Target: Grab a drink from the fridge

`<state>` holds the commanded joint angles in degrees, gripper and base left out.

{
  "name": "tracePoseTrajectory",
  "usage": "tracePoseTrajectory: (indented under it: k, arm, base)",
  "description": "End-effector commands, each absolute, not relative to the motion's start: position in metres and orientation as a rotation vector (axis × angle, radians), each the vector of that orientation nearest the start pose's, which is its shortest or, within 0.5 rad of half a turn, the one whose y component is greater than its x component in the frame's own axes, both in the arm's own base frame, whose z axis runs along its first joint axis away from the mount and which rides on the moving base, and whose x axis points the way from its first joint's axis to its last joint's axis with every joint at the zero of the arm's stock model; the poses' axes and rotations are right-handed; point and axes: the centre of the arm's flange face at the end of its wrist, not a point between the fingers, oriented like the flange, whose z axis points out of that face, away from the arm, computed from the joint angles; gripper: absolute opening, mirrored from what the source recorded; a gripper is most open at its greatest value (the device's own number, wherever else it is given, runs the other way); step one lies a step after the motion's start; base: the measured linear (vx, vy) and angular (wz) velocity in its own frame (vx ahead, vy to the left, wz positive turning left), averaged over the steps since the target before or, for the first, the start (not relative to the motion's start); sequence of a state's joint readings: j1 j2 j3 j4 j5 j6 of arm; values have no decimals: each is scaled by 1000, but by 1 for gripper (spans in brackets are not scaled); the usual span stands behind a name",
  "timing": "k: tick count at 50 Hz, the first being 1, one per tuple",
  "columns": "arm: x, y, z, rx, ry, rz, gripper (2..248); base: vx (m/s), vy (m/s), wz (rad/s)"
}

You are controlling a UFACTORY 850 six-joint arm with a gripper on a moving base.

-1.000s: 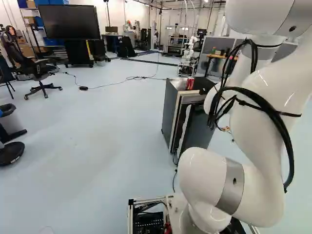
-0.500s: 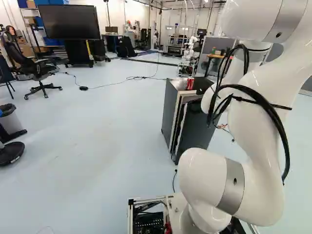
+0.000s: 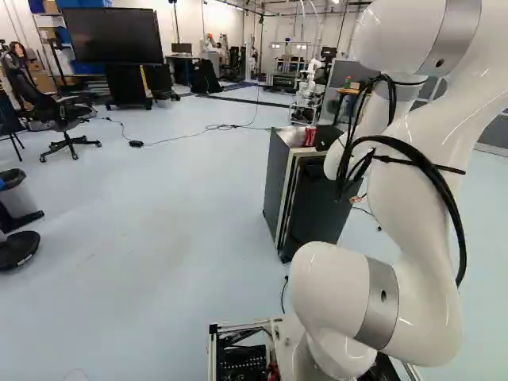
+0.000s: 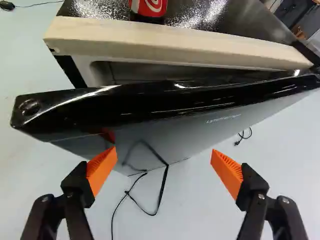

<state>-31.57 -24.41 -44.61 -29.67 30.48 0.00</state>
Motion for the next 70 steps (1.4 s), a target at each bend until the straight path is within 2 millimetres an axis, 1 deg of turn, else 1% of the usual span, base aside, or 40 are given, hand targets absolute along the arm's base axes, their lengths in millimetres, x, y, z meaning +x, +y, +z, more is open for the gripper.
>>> tracePoseTrajectory:
  k: [35,63,70]
  arm:
    - [481,-252,309,-3021,-71,-1380,247]
    - [501,-254,307,-3011,-98,-1401,247]
    - [504,-254,307,-3009,-101,-1403,247]
  base:
    - [0,0,0]
    - [0,0,0]
    - [0,0,0]
